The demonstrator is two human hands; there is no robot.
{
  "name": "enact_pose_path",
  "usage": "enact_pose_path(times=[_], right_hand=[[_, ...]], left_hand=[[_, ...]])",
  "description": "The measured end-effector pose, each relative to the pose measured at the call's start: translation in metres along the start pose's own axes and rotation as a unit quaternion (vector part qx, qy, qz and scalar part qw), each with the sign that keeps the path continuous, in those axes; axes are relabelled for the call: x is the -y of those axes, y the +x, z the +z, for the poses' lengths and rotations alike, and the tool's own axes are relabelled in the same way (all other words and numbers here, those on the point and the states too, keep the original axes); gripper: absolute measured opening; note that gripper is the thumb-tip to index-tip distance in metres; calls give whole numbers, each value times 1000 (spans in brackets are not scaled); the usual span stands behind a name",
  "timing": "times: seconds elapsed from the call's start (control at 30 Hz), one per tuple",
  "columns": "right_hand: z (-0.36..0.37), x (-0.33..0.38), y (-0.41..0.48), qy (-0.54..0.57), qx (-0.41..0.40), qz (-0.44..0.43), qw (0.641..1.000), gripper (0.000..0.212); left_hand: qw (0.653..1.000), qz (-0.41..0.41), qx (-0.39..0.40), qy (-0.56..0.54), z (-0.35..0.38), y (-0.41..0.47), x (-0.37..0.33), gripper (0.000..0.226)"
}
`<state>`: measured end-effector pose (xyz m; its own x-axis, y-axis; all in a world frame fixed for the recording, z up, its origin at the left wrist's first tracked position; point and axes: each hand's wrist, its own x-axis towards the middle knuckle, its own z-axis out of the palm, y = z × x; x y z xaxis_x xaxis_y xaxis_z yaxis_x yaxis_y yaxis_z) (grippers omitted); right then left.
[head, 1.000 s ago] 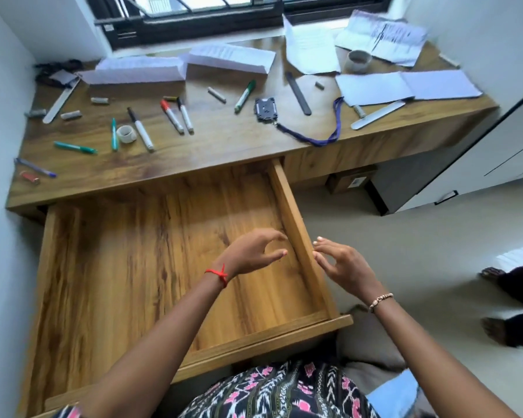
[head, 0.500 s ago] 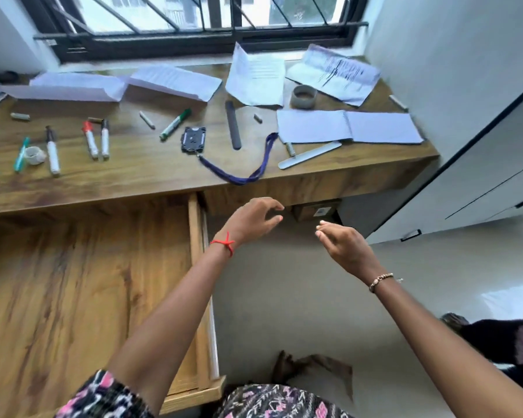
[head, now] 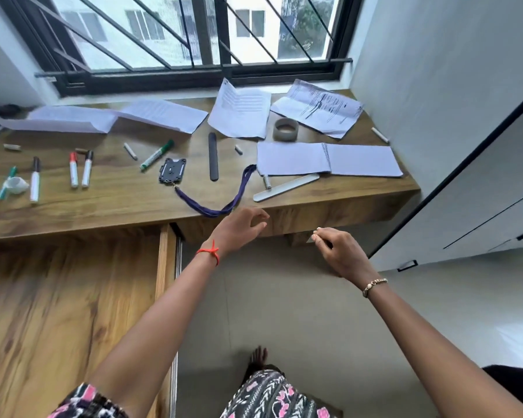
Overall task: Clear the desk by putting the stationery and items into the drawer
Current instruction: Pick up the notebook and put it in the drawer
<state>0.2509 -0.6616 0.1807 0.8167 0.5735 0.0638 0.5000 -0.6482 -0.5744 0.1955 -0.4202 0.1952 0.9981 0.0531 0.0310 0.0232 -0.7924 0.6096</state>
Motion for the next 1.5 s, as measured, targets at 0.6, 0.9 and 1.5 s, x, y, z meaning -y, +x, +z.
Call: enact_pose_path(times=[0.6, 0.9, 1.5], right_hand=[[-24, -34, 155, 20, -47, 26, 998, 20], [-16, -50, 228, 23, -69, 32, 997, 16], [-22, -115, 289, 5, 43, 174, 984, 37]], left_hand=[[999, -17, 27, -19, -17, 152, 35, 22], [991, -120, 51, -14, -25, 219, 67, 41], [907, -386, -89, -140, 6, 281, 67, 39]])
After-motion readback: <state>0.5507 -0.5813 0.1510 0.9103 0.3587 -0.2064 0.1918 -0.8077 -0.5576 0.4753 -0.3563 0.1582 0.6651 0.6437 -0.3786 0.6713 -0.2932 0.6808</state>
